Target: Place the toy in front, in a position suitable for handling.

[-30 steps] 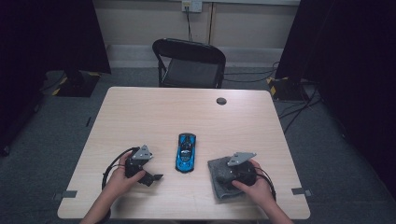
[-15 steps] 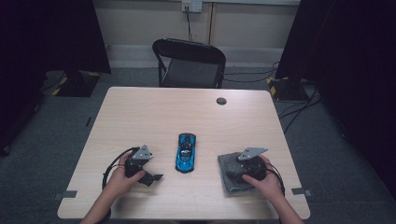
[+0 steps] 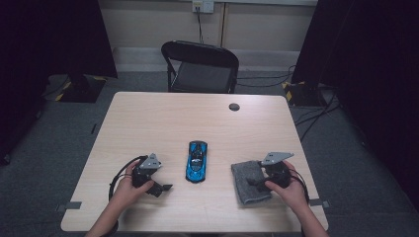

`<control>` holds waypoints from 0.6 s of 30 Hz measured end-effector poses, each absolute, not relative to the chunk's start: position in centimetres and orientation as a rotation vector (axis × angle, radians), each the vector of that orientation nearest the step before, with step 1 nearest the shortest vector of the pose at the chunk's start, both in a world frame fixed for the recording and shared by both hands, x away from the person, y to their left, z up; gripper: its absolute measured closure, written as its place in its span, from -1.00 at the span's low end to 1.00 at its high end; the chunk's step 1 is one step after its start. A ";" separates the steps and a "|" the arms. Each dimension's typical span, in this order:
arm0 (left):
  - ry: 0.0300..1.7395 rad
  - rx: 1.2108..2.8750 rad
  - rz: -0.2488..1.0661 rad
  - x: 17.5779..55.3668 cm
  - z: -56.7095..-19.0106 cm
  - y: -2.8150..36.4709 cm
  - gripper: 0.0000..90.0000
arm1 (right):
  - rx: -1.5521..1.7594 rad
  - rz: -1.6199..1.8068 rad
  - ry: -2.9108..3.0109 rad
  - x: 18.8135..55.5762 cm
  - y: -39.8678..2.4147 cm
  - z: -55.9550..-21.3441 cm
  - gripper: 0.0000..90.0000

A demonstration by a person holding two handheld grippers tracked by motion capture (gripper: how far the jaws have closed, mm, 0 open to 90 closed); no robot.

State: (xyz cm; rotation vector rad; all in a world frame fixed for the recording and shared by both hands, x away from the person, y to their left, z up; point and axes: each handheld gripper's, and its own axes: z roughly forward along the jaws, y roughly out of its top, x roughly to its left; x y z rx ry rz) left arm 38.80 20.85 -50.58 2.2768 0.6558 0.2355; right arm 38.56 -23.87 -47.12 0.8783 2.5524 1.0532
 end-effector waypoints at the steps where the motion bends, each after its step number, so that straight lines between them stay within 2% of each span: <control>1: 0.656 2.277 0.235 38.8 -50.6 20.8 -1.00 | 0.893 1.054 2.542 38.7 -24.3 -47.1 -0.66; 10: 0.656 2.277 0.235 38.8 -50.6 20.8 -1.00 | 0.998 1.065 2.443 39.3 -27.4 -46.9 -0.68; 18: 0.656 2.277 0.235 38.8 -50.6 20.8 -1.00 | 1.014 1.027 2.465 39.5 -27.7 -47.9 -0.68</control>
